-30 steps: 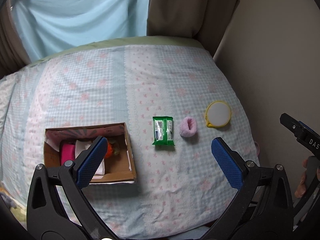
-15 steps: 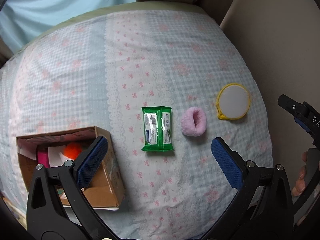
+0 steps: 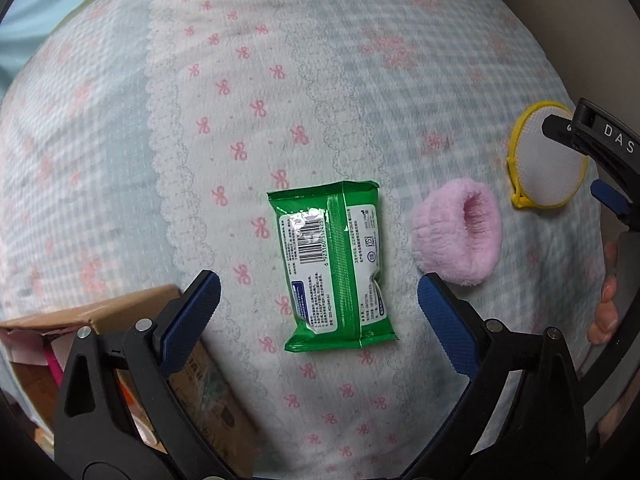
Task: Organize soft objects
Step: 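Grasp the yellow-rimmed mesh pad with the right gripper while the left grasps the green wipes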
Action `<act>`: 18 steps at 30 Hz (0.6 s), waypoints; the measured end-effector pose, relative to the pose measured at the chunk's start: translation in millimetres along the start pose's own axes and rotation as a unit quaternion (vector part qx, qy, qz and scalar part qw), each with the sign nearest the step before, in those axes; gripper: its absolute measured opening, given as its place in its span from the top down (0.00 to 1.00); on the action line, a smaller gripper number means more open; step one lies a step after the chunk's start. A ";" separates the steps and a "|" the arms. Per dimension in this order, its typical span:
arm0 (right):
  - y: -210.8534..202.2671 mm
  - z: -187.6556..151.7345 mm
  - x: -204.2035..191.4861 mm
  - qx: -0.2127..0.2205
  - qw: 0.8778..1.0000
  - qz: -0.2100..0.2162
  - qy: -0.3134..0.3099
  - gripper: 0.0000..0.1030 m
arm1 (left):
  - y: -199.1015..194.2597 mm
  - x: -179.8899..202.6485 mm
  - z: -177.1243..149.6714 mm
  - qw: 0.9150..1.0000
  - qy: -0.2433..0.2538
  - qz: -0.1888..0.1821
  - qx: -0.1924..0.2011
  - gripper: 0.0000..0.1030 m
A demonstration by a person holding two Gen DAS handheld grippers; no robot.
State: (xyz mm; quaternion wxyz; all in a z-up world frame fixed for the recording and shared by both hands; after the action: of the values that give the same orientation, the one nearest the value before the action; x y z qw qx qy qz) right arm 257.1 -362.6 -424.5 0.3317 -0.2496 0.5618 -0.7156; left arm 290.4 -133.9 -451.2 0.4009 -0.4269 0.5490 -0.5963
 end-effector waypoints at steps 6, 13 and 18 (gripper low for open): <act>32.4 6.7 5.7 -0.006 0.999 -0.021 0.034 0.00 | 45.3 0.2 -2.7 0.999 0.003 0.007 -0.034 0.19; 45.0 11.3 17.4 -0.010 0.999 -0.016 0.048 0.15 | 74.9 -2.3 -6.2 0.999 0.000 -0.008 -0.045 0.24; 48.4 10.9 22.9 -0.012 0.999 -0.008 0.044 0.25 | 78.8 -1.7 -7.4 0.999 0.012 0.002 -0.035 0.40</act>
State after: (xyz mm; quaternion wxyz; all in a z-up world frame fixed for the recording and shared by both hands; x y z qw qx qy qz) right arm 259.4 -394.1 -469.1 0.2979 -0.2268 0.5818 -0.7221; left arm 284.6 -135.9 -530.1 0.3803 -0.4325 0.5753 -0.5809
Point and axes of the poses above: each gripper's, at about its wrist camera, not at the fingertips, and y roughly the way its jaws point, x to its right, z to its top, the point moved 5 cm from there along y, roughly the way its jaws point, and after that the axes turned 4 degrees about -x, right-handed, at the moved point
